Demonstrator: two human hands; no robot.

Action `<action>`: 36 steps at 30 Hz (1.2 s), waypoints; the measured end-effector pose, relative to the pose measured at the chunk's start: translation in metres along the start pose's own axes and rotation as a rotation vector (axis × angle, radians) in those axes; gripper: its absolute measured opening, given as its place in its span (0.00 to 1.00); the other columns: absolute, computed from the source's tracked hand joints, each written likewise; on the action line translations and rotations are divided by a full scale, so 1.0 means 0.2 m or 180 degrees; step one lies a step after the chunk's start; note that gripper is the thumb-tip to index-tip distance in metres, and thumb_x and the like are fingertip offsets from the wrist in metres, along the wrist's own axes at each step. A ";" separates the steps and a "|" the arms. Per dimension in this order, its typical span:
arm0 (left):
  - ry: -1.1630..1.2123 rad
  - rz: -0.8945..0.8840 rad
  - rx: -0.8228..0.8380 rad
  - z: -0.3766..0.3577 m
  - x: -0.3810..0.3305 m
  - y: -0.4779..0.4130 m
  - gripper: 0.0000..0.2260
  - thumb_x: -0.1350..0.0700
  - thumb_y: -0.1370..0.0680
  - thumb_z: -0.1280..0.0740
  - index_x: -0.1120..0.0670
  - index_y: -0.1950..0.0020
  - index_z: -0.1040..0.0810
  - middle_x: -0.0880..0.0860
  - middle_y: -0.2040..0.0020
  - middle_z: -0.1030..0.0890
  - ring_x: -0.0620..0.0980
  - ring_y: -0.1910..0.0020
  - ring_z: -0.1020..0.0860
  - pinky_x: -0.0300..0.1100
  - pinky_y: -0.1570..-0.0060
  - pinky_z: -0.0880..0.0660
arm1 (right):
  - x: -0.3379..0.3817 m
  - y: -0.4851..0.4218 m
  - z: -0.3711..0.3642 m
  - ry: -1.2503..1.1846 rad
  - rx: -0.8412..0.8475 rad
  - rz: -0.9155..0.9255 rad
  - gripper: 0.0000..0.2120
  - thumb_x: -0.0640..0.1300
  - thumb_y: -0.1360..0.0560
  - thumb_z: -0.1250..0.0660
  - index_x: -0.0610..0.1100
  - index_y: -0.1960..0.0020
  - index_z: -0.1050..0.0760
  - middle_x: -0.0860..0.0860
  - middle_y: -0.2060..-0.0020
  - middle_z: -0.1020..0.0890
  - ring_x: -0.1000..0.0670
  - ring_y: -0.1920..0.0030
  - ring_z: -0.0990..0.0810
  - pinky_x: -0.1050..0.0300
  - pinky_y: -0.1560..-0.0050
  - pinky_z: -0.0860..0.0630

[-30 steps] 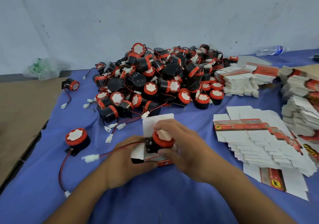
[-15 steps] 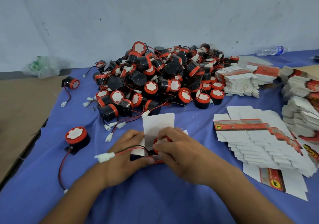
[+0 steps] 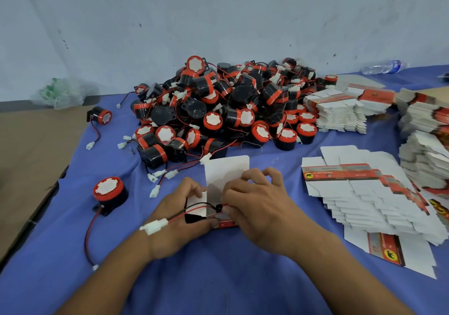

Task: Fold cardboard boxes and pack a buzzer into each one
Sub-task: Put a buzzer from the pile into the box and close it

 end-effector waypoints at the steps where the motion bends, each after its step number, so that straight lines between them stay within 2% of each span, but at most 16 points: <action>1: -0.0078 0.0008 0.0040 0.00 0.00 0.00 0.19 0.44 0.32 0.25 0.45 0.48 0.30 0.46 0.51 0.19 0.47 0.57 0.21 0.44 0.59 0.23 | 0.01 0.00 0.00 0.0009 0.0038 -0.0034 0.16 0.55 0.18 0.50 0.53 0.46 0.24 0.60 0.42 0.24 0.49 0.39 0.34 0.51 0.39 0.46; 4: 0.0042 0.0117 0.0165 0.03 0.01 0.01 0.15 0.48 0.29 0.27 0.43 0.45 0.25 0.46 0.47 0.19 0.47 0.50 0.20 0.46 0.51 0.22 | 0.02 0.00 0.01 -0.0117 0.0192 -0.0065 0.16 0.56 0.17 0.47 0.53 0.44 0.22 0.55 0.39 0.32 0.50 0.43 0.37 0.55 0.43 0.38; 6: 0.0251 -0.0013 0.0251 0.06 0.02 0.01 0.15 0.55 0.26 0.29 0.44 0.41 0.22 0.46 0.40 0.20 0.48 0.40 0.21 0.44 0.42 0.24 | 0.01 0.00 0.02 -0.0231 0.0288 -0.0045 0.16 0.54 0.17 0.47 0.50 0.46 0.22 0.53 0.45 0.33 0.51 0.48 0.37 0.55 0.46 0.33; 8: 0.0438 -0.0139 0.0207 0.08 0.01 0.01 0.15 0.60 0.27 0.33 0.50 0.41 0.19 0.45 0.37 0.20 0.46 0.36 0.24 0.40 0.37 0.27 | 0.01 0.01 0.02 -0.0335 0.0394 -0.0046 0.16 0.52 0.16 0.47 0.48 0.48 0.22 0.54 0.51 0.33 0.52 0.52 0.37 0.53 0.49 0.30; 10: 0.0513 -0.0131 0.0025 0.09 0.01 0.00 0.12 0.57 0.24 0.34 0.50 0.43 0.17 0.44 0.39 0.19 0.45 0.37 0.23 0.38 0.37 0.27 | 0.01 0.00 0.03 -0.0325 0.0407 -0.0025 0.16 0.52 0.16 0.47 0.47 0.49 0.23 0.54 0.53 0.34 0.53 0.53 0.37 0.52 0.48 0.29; 12: 0.0385 -0.0178 -0.0288 0.09 -0.01 0.00 0.08 0.53 0.22 0.32 0.44 0.46 0.15 0.42 0.42 0.18 0.45 0.39 0.21 0.38 0.39 0.26 | 0.01 0.00 0.03 -0.0326 0.0402 -0.0025 0.16 0.51 0.16 0.47 0.47 0.49 0.22 0.55 0.54 0.35 0.53 0.53 0.38 0.51 0.47 0.29; 14: 0.0093 -0.0353 -0.0443 0.10 -0.03 -0.01 0.11 0.58 0.23 0.32 0.43 0.49 0.14 0.44 0.44 0.18 0.45 0.41 0.21 0.42 0.41 0.25 | 0.01 -0.01 0.04 -0.0340 0.0405 -0.0051 0.16 0.51 0.16 0.47 0.47 0.49 0.22 0.55 0.53 0.35 0.53 0.53 0.38 0.49 0.47 0.28; 16: -0.0516 -0.0655 -0.0345 0.11 -0.05 0.00 0.16 0.66 0.24 0.30 0.45 0.47 0.16 0.45 0.44 0.19 0.44 0.41 0.22 0.40 0.42 0.26 | 0.01 -0.01 0.04 -0.0364 0.0417 -0.0073 0.16 0.51 0.16 0.46 0.46 0.48 0.21 0.54 0.52 0.33 0.52 0.52 0.36 0.48 0.46 0.27; 17: -0.0793 -0.0766 -0.0243 0.12 -0.06 0.01 0.17 0.66 0.24 0.30 0.45 0.46 0.17 0.45 0.43 0.21 0.44 0.41 0.23 0.36 0.42 0.27 | 0.01 -0.01 0.05 -0.0396 0.0430 -0.0085 0.16 0.51 0.16 0.45 0.46 0.48 0.21 0.53 0.51 0.32 0.51 0.51 0.34 0.48 0.46 0.27; 19: -0.1061 -0.0852 -0.0158 0.14 -0.08 0.02 0.13 0.59 0.25 0.31 0.43 0.44 0.17 0.42 0.44 0.23 0.46 0.44 0.24 0.32 0.46 0.29 | 0.01 -0.01 0.05 -0.0461 0.0449 -0.0104 0.16 0.51 0.16 0.45 0.46 0.47 0.20 0.52 0.50 0.30 0.49 0.48 0.32 0.47 0.46 0.27; 21: -0.0887 -0.0817 -0.0231 0.16 -0.11 0.03 0.11 0.56 0.25 0.30 0.43 0.45 0.16 0.43 0.48 0.21 0.48 0.49 0.22 0.33 0.50 0.28 | 0.01 0.00 0.05 -0.0525 0.0452 -0.0127 0.16 0.51 0.16 0.45 0.46 0.45 0.20 0.51 0.48 0.30 0.49 0.46 0.31 0.47 0.45 0.26; 23: -0.0468 -0.0688 -0.0237 0.17 -0.15 0.03 0.10 0.58 0.25 0.28 0.45 0.47 0.14 0.45 0.52 0.18 0.48 0.52 0.19 0.38 0.52 0.24 | 0.00 0.00 0.05 -0.0556 0.0448 -0.0139 0.16 0.51 0.16 0.45 0.47 0.43 0.20 0.51 0.47 0.30 0.50 0.45 0.32 0.47 0.44 0.26; 27: -0.0581 -0.0532 -0.0025 0.15 -0.16 0.04 0.11 0.57 0.26 0.30 0.46 0.48 0.14 0.40 0.47 0.17 0.41 0.46 0.19 0.36 0.46 0.24 | 0.00 0.00 0.05 -0.0536 0.0438 -0.0134 0.16 0.52 0.17 0.44 0.47 0.43 0.20 0.51 0.47 0.29 0.49 0.45 0.31 0.48 0.43 0.27; 31: -0.0577 -0.0441 0.0189 0.15 -0.18 0.06 0.12 0.55 0.26 0.31 0.40 0.46 0.15 0.35 0.44 0.18 0.35 0.42 0.22 0.29 0.40 0.29 | 0.00 0.00 0.04 -0.0604 0.0415 -0.0130 0.15 0.52 0.17 0.43 0.47 0.44 0.20 0.51 0.48 0.29 0.49 0.46 0.31 0.47 0.44 0.27; 33: -0.0520 -0.0413 0.0285 0.15 -0.18 0.05 0.13 0.55 0.25 0.31 0.40 0.45 0.15 0.36 0.43 0.18 0.35 0.41 0.22 0.29 0.40 0.29 | -0.01 0.00 0.04 -0.0620 0.0380 -0.0101 0.15 0.52 0.17 0.42 0.47 0.45 0.20 0.51 0.48 0.29 0.49 0.46 0.31 0.48 0.44 0.27; 36: -0.0668 -0.0437 0.0410 0.16 -0.17 0.05 0.14 0.61 0.24 0.31 0.43 0.45 0.15 0.36 0.45 0.18 0.36 0.43 0.21 0.32 0.42 0.26 | -0.01 -0.01 0.05 -0.0660 0.0339 -0.0072 0.14 0.51 0.17 0.42 0.47 0.47 0.19 0.50 0.49 0.28 0.49 0.48 0.31 0.49 0.45 0.28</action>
Point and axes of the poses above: each hand's wrist, its own y-axis away from the middle knuckle, its own z-axis out of the back of the hand, x = y × z, the point moved 2 cm from there along -y, towards the middle knuckle
